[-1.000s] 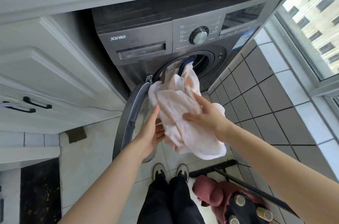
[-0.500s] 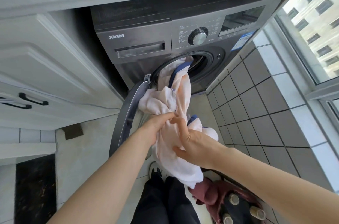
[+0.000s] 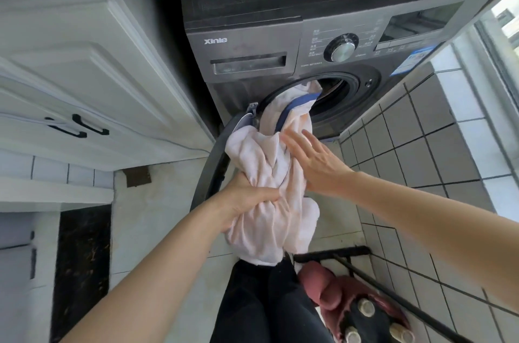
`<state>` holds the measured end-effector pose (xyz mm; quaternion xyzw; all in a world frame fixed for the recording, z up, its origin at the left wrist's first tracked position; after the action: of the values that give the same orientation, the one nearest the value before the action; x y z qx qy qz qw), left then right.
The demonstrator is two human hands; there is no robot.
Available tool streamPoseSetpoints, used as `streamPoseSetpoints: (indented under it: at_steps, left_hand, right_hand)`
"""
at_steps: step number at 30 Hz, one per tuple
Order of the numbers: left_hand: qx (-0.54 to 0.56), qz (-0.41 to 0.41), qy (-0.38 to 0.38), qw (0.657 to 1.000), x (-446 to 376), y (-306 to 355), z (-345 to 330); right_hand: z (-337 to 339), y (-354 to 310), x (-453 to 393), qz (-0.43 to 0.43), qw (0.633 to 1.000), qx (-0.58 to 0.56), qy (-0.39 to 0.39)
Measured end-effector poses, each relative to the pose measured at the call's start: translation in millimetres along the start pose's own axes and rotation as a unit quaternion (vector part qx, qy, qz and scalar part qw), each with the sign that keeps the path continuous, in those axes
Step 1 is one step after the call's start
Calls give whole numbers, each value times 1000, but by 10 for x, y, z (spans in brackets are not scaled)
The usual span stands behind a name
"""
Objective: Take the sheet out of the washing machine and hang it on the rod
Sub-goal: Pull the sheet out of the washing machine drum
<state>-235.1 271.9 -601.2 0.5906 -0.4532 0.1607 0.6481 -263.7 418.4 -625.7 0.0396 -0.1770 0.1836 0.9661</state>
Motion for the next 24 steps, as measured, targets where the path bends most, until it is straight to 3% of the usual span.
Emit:
streamPoseSetpoints:
  at_steps: [5, 10, 12, 18, 21, 24]
  left_hand:
    - [-198, -7, -78, 977, 297, 43, -95]
    - [-399, 11, -79, 913, 566, 59, 4]
    - [-451, 29, -76, 889, 670, 27, 58]
    - [-463, 37, -4, 885, 858, -18, 426]
    - [-448, 20, 1, 894, 925, -21, 524]
    - [-440, -8, 15, 898, 1007, 52, 623]
  right_hand:
    - [314, -353, -355, 103, 993, 3, 51]
    - [398, -883, -413, 233, 966, 87, 68]
    - [268, -1011, -429, 247, 963, 104, 23]
    - [-155, -1237, -389, 247, 963, 58, -92]
    - [-250, -1173, -416, 240, 959, 114, -101]
    - [-246, -1141, -431, 229, 965, 91, -95]
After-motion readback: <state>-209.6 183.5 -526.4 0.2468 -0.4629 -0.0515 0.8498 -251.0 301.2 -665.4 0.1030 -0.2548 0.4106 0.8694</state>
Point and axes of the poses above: each hand's wrist, its own x-axis away from the middle knuckle, its own z-axis out of the back of the hand, y = z × x, the point moved 10 cm from there along -x, towards the middle knuckle, and after that the axes turned 14 degrees about x, right-handed, at the moved point
